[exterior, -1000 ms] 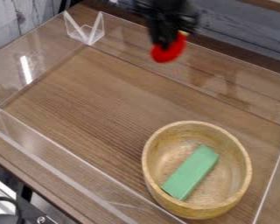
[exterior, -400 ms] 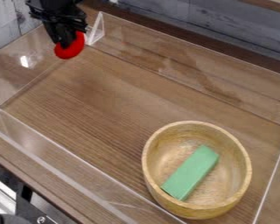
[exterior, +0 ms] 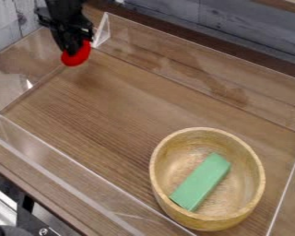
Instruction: Move the red object to the left side of the table
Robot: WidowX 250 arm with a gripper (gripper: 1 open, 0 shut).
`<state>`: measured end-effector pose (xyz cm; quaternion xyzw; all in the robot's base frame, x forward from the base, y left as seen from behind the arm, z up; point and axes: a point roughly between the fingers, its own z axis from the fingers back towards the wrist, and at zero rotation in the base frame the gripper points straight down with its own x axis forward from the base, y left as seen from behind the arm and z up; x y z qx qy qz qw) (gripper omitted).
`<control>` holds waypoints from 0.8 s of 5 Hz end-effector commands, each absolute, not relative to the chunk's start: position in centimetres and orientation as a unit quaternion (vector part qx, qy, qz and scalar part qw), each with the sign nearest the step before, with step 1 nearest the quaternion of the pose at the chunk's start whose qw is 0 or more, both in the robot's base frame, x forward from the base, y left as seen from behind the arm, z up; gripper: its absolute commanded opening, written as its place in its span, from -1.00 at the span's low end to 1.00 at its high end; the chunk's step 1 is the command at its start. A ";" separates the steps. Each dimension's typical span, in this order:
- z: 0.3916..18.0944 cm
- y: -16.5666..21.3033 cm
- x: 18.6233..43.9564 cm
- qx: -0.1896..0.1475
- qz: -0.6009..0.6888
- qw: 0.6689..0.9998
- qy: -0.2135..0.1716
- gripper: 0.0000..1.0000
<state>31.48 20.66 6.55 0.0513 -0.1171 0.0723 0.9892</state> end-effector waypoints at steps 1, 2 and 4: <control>7.3 21.7 32.7 0.080 0.081 0.983 -0.143 -1.00; 6.2 21.4 32.8 0.087 0.089 0.983 -0.137 -1.00; 4.3 21.0 33.0 0.098 0.103 0.982 -0.123 -1.00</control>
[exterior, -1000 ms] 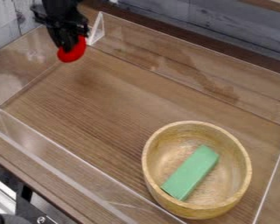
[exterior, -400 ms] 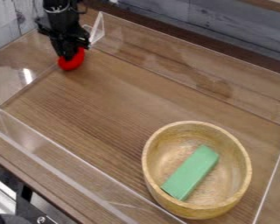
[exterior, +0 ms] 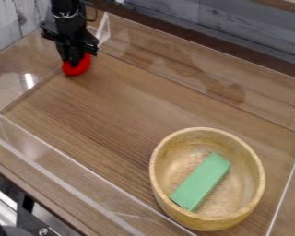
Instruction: Move the red object to the left side of the table
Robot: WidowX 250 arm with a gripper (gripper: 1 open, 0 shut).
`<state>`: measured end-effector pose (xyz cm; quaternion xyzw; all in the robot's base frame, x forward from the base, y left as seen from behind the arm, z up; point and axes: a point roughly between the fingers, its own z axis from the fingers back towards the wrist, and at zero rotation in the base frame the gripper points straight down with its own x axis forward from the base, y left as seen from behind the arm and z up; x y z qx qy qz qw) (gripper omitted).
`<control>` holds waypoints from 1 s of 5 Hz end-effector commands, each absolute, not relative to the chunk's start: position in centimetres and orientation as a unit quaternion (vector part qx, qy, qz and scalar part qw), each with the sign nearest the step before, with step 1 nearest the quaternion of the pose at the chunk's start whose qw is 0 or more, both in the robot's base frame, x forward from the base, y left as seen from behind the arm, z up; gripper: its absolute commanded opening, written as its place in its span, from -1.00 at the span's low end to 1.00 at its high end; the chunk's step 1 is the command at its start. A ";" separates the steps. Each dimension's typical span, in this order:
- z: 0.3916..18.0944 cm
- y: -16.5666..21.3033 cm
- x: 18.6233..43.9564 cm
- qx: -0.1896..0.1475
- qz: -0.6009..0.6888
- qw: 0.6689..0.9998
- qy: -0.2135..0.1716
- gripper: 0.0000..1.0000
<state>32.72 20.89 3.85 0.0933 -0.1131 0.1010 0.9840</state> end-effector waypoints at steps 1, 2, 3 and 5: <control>3.6 21.0 32.9 0.100 0.108 0.982 -0.117 -1.00; 2.9 21.0 32.8 0.102 0.113 0.982 -0.111 -1.00; 2.2 20.9 32.7 0.104 0.119 0.982 -0.105 -1.00; 1.0 20.9 32.4 0.107 0.130 0.981 -0.094 -1.00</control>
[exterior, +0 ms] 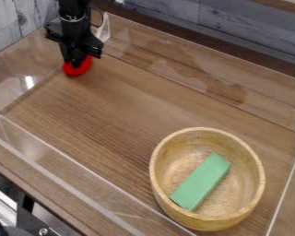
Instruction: Move the red object to the left side of the table
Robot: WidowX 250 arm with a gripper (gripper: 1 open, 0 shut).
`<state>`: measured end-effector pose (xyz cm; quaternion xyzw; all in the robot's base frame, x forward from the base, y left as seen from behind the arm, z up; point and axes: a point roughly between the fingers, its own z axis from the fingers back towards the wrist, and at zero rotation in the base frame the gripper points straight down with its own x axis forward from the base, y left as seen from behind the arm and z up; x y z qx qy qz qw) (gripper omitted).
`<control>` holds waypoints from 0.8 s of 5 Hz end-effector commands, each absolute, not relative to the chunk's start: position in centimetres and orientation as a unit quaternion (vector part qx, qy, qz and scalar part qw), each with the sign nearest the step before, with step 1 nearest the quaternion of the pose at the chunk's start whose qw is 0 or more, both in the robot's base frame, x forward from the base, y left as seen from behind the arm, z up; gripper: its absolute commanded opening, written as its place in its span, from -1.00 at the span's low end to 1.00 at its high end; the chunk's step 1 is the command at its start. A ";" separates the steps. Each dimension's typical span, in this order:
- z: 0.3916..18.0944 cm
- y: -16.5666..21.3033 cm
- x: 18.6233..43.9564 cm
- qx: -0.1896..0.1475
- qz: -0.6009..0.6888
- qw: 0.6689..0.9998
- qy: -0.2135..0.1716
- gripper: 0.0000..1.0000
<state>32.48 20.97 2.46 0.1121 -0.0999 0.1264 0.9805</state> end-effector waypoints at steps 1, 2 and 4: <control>0.4 20.8 32.3 0.108 0.136 0.981 -0.089 -1.00; 0.0 20.7 32.2 0.109 0.141 0.980 -0.084 -1.00; -0.4 20.6 32.0 0.110 0.153 0.979 -0.073 -1.00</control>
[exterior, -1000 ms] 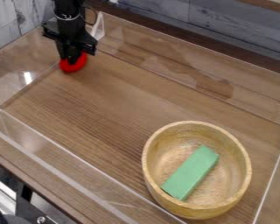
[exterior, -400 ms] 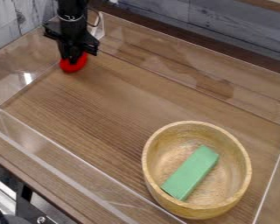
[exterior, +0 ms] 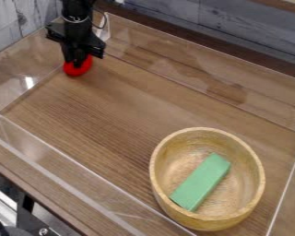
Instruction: Move the red object to the left side of the table
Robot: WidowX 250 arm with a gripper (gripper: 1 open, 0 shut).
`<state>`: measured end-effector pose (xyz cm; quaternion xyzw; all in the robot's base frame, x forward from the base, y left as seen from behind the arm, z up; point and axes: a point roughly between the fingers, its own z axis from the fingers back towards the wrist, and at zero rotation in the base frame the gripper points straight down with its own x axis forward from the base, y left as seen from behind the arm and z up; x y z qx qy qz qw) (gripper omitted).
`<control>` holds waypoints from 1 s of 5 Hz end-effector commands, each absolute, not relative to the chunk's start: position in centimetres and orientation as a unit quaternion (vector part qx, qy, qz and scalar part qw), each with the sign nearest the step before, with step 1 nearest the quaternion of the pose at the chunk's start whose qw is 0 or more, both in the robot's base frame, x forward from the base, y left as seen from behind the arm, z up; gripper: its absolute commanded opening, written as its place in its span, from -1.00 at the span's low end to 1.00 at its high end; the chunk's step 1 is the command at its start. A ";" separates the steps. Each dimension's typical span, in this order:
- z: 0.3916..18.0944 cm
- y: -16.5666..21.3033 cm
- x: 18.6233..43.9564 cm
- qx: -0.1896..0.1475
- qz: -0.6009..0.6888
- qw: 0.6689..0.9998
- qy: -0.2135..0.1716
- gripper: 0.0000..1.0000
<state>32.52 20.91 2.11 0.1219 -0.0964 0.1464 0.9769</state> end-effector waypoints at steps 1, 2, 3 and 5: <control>-0.6 20.5 31.8 0.110 0.158 0.979 -0.068 -1.00; -0.7 20.5 31.7 0.110 0.164 0.978 -0.062 -1.00; -0.8 20.5 31.6 0.110 0.170 0.978 -0.057 -1.00; -0.7 20.5 31.3 0.108 0.182 0.976 -0.046 -1.00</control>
